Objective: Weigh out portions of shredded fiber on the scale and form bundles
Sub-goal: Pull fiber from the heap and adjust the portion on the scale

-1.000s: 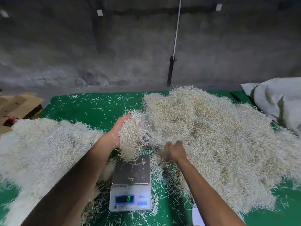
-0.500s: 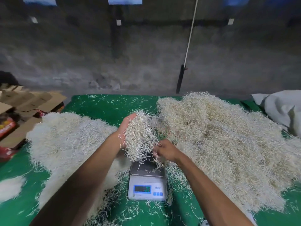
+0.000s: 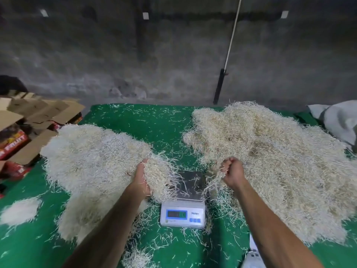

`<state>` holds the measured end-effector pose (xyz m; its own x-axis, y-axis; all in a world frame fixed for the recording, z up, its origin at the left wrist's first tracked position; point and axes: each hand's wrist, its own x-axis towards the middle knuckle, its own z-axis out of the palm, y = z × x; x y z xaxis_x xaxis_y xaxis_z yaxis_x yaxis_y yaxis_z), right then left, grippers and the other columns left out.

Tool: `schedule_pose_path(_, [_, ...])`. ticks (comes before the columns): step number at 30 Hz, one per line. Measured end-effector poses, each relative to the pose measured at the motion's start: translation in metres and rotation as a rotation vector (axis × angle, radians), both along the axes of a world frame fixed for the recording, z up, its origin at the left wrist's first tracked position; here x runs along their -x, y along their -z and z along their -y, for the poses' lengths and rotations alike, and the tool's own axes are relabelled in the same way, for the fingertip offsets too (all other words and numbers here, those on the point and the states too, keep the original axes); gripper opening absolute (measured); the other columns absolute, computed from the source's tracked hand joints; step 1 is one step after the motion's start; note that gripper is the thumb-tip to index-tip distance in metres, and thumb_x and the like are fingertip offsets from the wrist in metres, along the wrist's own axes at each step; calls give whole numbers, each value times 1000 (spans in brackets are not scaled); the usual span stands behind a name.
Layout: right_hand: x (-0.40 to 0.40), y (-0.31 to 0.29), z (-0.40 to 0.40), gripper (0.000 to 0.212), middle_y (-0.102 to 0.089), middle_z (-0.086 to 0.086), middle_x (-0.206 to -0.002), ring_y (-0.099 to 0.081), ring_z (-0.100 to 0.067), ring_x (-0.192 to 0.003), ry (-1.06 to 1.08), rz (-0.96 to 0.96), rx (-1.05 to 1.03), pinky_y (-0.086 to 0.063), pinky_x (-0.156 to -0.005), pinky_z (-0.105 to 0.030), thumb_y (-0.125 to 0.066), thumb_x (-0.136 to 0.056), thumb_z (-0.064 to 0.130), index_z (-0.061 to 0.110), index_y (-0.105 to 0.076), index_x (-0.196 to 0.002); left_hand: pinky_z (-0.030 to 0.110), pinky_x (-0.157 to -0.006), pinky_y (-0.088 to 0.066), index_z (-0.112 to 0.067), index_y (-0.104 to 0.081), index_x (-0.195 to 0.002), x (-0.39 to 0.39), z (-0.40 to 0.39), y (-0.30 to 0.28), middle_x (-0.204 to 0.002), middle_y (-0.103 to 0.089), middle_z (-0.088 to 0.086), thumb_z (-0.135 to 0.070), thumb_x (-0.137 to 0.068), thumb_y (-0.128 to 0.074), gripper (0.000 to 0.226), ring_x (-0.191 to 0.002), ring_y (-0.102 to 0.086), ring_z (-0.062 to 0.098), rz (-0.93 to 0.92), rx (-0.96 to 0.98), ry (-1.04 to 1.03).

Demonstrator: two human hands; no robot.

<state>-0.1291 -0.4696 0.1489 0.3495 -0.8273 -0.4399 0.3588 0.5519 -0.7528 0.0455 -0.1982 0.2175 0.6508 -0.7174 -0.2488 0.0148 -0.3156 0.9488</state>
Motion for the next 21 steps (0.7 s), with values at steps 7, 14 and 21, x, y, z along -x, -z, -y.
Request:
schedule_pose_path(7, [18, 14, 32, 45, -58, -25, -122, -61, -31, -115, -123, -800, 457, -53, -99, -45, -43, -110, 37, -4, -48, -128, 61, -113, -30, -36, -26, -157, -14, 24, 19, -157, -10, 39, -3, -106, -39, 62, -140, -24, 60, -177, -40, -30])
schedule_pose_path(14, [13, 38, 46, 39, -58, -4, -123, -61, -19, -108, -646, -1889, 1088, -57, -94, -38, -55, -101, 52, 18, -65, -117, 28, -55, -57, -12, -40, -151, -23, 88, 54, -111, -59, 6, -31, -104, -54, 52, -74, -65, 27, -376, 56, -146])
schedule_pose_path(21, [-25, 57, 7, 56, -63, -2, -70, -63, -14, -59, -811, -1090, 1143, -59, -64, -34, -20, -104, 63, 25, -56, -84, 53, -118, -29, -18, -40, -153, -25, 122, 85, -161, -33, 17, -50, -96, -54, 66, -148, -31, 38, -456, -116, -169])
